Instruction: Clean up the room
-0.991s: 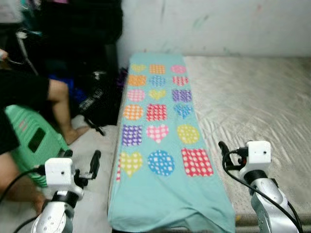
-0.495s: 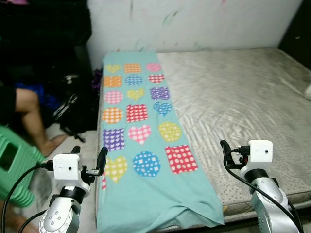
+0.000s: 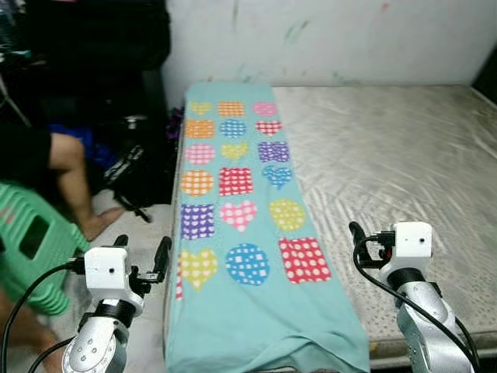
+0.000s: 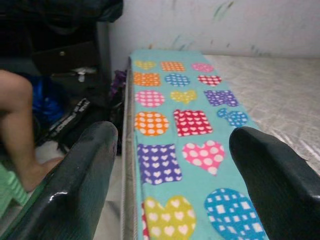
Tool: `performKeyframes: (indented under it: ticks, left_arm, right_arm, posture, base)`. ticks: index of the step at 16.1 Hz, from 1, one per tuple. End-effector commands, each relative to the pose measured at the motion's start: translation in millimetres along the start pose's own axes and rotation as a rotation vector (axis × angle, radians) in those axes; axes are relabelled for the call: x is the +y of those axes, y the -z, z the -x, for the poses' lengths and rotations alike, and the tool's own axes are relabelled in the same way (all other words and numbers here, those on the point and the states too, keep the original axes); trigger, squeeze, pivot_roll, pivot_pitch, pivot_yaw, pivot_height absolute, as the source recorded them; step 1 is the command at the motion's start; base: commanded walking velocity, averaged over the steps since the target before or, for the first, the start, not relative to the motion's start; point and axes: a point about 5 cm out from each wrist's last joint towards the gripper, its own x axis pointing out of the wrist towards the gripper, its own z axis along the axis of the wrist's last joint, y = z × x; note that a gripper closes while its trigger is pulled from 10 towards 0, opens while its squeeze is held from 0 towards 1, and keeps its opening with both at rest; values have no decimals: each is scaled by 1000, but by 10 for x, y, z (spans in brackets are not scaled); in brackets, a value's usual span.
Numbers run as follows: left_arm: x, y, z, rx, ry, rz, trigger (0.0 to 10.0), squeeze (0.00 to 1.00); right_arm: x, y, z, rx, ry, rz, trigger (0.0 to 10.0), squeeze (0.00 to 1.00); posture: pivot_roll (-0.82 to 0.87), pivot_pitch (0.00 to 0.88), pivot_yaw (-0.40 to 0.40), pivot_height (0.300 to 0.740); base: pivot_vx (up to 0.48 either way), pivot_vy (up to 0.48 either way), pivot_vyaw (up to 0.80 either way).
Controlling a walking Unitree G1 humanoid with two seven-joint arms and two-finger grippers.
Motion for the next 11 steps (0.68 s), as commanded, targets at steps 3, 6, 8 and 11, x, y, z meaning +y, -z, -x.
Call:
performKeyframes:
  ticks: [3, 6, 8, 11]
  left_arm:
    - [-5, -38, -7, -5, 4, -21, 10000, 0]
    - [-6, -40, -14, -5, 6, -24, 10000, 0]
    - [-6, -36, -14, -4, 4, -27, 10000, 0]
    - [-10, -34, -14, -4, 2, -27, 10000, 0]
  right_arm:
    - [28, -21, 29, -8, -9, 2, 10000, 0]
    - [43, -22, 17, -11, -14, 1, 10000, 0]
    - [45, -22, 16, -10, -18, 3, 10000, 0]
    - [64, -26, 14, -12, -32, 1, 10000, 0]
  posture:
    - [-90, 23, 3, 740]
    - [-89, 20, 2, 740]
    - [-90, 20, 0, 740]
    - [-91, 19, -3, 740]
  base:
    - [0, 0, 0]
    - [0, 0, 0]
    - [0, 0, 0]
    - [0, 0, 0]
